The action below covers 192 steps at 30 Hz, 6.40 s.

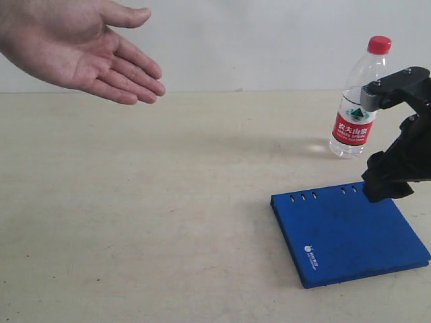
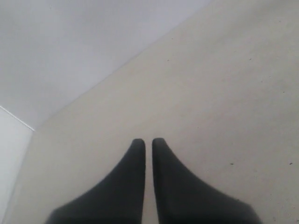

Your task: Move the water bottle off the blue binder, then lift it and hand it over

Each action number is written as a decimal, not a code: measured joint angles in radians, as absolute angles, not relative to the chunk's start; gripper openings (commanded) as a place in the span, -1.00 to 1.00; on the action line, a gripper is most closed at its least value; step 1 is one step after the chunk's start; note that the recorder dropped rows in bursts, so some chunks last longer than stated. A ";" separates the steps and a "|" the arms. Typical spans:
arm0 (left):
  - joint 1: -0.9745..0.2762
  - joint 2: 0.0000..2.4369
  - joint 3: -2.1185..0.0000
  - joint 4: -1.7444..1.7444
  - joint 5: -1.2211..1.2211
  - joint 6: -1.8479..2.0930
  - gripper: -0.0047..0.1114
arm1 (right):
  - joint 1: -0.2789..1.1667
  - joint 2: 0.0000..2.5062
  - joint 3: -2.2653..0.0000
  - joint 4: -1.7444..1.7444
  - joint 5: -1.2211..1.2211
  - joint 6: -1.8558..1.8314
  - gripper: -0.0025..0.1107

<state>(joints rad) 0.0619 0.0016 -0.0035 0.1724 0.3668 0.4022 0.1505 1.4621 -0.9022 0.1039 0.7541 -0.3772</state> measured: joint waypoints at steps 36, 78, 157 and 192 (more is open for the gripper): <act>0.062 0.002 -0.003 -0.536 -0.120 -0.930 -0.84 | -0.204 1.651 -0.897 0.578 0.855 -0.504 0.21; -0.308 1.516 -0.578 1.124 -0.570 -1.267 -0.18 | -0.285 1.751 -0.897 0.653 0.860 -0.568 0.21; -0.288 1.898 -0.777 1.159 -0.840 -1.518 0.14 | 0.018 1.953 -0.930 1.051 1.215 -0.829 -0.40; -0.231 1.870 -0.777 1.587 -0.566 -1.839 0.14 | 0.019 1.953 -0.928 0.995 1.002 -0.822 0.30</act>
<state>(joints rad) -0.2312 1.8697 -0.7775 1.5867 -0.5657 -1.8386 0.0194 1.9529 -0.9282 0.9945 1.0015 -0.8219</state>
